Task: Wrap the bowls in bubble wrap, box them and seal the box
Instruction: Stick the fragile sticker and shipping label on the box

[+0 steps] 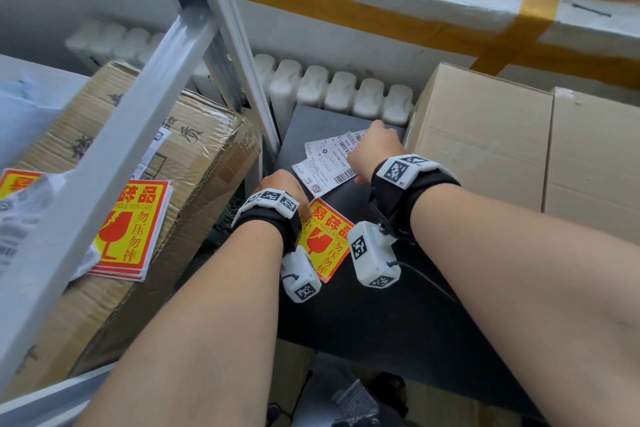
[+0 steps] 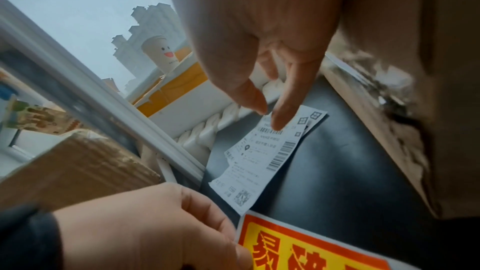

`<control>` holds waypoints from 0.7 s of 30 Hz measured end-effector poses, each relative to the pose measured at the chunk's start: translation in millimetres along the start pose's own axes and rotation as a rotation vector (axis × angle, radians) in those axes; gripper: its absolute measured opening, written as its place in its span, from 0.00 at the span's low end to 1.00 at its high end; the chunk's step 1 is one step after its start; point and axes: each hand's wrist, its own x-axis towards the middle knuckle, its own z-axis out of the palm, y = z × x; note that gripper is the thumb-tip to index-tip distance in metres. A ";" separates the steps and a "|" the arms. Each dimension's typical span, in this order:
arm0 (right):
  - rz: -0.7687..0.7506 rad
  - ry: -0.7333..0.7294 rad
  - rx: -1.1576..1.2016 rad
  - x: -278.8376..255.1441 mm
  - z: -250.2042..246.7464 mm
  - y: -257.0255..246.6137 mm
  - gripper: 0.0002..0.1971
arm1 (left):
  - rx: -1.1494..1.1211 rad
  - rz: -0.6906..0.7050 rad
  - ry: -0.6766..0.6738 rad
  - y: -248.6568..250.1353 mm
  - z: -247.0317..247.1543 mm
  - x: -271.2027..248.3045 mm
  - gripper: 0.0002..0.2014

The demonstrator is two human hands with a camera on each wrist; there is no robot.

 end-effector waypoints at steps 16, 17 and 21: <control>-0.228 -0.438 -0.390 -55.5 23.5 23.4 0.12 | -0.386 -0.032 -0.275 -8.8 -13.2 -48.6 0.08; -0.207 -0.410 -0.315 -58.0 23.0 23.2 0.13 | -0.434 -0.020 -0.282 -9.3 -15.4 -52.6 0.09; -0.261 -0.328 -0.173 -67.2 9.8 17.8 0.11 | -0.591 0.053 -0.245 -4.9 -27.3 -69.4 0.06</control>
